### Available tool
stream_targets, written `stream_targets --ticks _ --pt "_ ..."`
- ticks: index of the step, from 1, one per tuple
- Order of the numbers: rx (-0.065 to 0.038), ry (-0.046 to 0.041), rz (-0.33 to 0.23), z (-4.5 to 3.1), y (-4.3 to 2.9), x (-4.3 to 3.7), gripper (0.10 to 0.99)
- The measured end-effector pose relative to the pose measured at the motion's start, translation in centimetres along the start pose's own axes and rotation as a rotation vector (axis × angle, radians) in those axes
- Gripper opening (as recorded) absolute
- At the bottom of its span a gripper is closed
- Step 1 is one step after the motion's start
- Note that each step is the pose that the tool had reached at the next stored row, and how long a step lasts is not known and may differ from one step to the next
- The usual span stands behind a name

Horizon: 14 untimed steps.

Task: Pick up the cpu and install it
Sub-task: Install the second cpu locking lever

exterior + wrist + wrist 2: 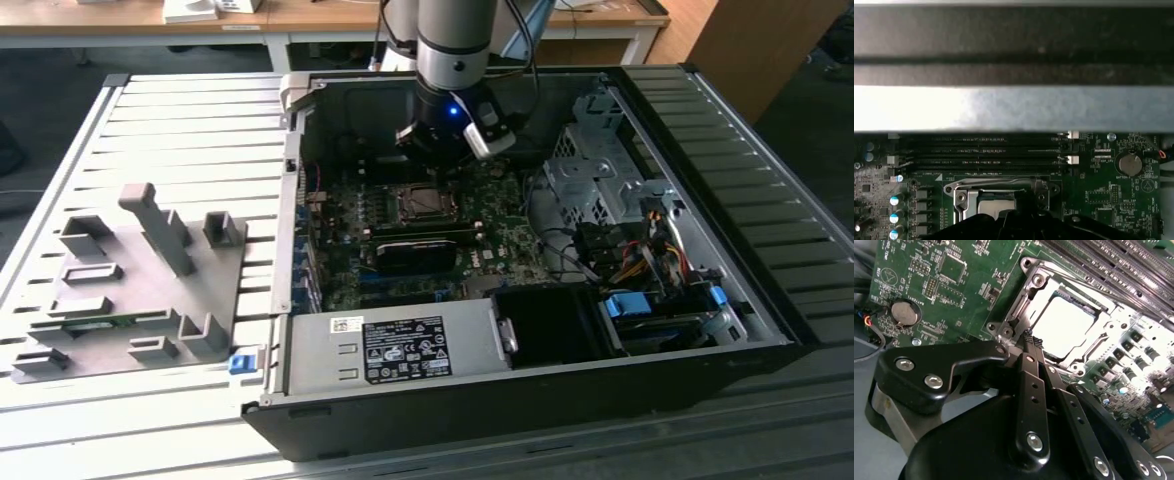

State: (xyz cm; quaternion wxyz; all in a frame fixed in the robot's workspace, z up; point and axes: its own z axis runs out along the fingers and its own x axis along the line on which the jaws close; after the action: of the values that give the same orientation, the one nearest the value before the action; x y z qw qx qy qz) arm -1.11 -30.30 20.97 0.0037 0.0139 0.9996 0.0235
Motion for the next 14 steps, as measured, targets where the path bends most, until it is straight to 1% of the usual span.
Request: stream_targets --ticks 2,3,5,12,14 --pt "0.000 -0.0001 0.000 0.00 -0.10 0.00 0.106" --pt "0.000 0.0002 0.000 -0.08 -0.11 0.00 0.106" --pt "-0.002 0.0000 0.000 -0.37 -0.12 -0.01 0.106" --pt "-0.002 0.0000 0.000 -2.64 -0.02 -0.02 0.106" --pt "-0.002 0.0001 0.000 -2.89 -0.04 -0.02 0.106"
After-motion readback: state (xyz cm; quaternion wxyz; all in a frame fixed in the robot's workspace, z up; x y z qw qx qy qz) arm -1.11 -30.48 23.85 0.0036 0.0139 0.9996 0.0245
